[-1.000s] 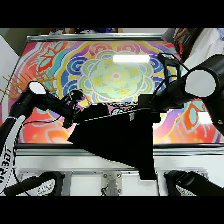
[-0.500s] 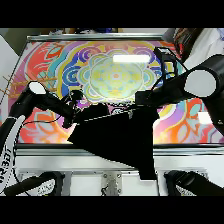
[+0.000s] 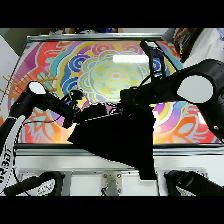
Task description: Fold the clothes and pants, and hang the long-sleeved shirts on hangers.
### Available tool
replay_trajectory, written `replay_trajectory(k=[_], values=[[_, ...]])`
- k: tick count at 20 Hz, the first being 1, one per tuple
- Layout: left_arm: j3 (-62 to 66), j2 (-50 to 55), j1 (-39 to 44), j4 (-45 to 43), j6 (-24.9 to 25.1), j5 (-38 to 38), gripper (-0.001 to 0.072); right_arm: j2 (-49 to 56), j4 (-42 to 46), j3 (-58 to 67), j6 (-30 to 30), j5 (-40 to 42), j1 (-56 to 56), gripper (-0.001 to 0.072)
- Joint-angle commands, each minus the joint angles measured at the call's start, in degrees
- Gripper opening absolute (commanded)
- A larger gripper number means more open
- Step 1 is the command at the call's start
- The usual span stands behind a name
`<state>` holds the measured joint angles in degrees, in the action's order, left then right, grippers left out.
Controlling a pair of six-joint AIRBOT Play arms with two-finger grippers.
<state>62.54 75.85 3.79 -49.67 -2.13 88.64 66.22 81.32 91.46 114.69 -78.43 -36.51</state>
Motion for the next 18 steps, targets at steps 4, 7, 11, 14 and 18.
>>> replay_trajectory(k=[4,7,11,14,18], values=[[0.0,0.0,0.0,0.3,2.8,-0.7,0.0018,2.1,-8.4,0.0,-2.5,9.2,-1.8,0.0017],[0.0,0.0,0.0,0.3,2.8,-0.8,0.0018,4.2,-14.5,0.0,-4.0,12.1,-2.1,0.0017],[0.0,0.0,0.0,0.3,2.8,-0.7,0.0018,6.6,-15.9,0.1,-4.0,15.5,-4.6,0.0017],[0.0,0.0,0.0,0.3,2.8,-0.7,0.0018,8.2,-16.0,0.1,-4.0,18.9,-7.0,0.0017],[0.0,0.0,0.0,0.3,2.8,-0.6,0.0018,9.8,-16.8,0.1,-3.9,23.3,-9.5,0.0017]])
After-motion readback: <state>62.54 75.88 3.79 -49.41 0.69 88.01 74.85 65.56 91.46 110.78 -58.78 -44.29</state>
